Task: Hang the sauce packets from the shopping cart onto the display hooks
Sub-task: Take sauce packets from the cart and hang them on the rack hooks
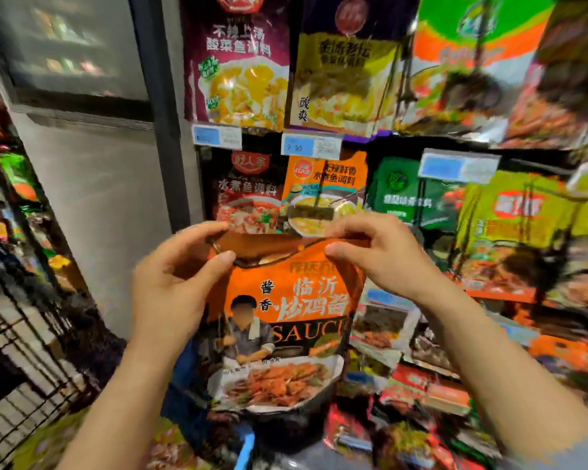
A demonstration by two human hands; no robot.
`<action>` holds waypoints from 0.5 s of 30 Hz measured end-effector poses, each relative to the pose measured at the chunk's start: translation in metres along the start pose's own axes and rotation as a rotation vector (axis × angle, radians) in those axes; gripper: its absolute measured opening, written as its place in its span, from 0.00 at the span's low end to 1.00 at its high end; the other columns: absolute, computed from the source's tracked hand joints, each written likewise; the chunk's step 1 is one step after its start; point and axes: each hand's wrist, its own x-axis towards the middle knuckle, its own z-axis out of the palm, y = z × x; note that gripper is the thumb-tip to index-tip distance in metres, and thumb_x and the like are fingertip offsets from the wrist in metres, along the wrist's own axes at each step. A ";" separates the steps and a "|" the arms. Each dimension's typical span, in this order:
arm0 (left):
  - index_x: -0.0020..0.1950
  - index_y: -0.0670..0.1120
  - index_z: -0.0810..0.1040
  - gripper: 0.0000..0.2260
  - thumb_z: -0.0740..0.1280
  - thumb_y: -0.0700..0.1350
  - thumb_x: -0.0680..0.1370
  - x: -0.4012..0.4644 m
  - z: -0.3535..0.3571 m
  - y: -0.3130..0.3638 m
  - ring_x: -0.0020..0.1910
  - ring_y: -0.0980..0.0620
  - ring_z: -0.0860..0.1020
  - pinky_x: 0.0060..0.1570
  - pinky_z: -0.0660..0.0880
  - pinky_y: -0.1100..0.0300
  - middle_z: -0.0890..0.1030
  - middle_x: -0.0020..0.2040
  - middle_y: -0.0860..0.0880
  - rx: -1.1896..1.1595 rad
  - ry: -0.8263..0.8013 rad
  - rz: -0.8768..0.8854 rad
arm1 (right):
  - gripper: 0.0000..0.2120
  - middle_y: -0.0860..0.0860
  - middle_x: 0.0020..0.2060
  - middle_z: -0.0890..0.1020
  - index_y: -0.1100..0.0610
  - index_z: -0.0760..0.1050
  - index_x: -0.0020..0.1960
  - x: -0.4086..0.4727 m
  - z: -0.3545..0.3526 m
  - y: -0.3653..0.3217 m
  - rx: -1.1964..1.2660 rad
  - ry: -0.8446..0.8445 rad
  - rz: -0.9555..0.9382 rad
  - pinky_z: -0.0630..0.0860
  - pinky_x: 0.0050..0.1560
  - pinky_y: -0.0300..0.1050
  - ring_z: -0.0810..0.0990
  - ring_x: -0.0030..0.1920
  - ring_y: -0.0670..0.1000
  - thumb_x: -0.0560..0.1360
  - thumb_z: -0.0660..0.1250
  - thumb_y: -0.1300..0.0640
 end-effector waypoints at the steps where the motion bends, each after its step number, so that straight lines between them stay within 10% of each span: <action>1: 0.50 0.63 0.80 0.17 0.73 0.41 0.71 0.001 0.012 0.005 0.39 0.56 0.78 0.41 0.77 0.61 0.81 0.38 0.56 -0.041 -0.012 -0.010 | 0.05 0.39 0.39 0.78 0.54 0.81 0.44 -0.007 -0.014 -0.002 -0.032 0.022 0.013 0.71 0.47 0.33 0.77 0.42 0.40 0.69 0.73 0.58; 9: 0.52 0.60 0.80 0.15 0.73 0.41 0.72 0.009 0.131 0.068 0.40 0.50 0.81 0.43 0.79 0.47 0.83 0.40 0.52 -0.135 -0.100 0.084 | 0.05 0.43 0.39 0.80 0.47 0.78 0.42 -0.065 -0.138 0.011 -0.175 0.274 0.067 0.74 0.48 0.40 0.79 0.44 0.44 0.66 0.70 0.55; 15: 0.49 0.65 0.80 0.16 0.74 0.44 0.70 -0.004 0.258 0.121 0.35 0.59 0.80 0.40 0.76 0.59 0.83 0.37 0.56 -0.273 -0.210 0.138 | 0.08 0.38 0.36 0.79 0.45 0.78 0.40 -0.133 -0.252 0.047 -0.296 0.407 0.154 0.72 0.46 0.38 0.78 0.41 0.41 0.66 0.73 0.57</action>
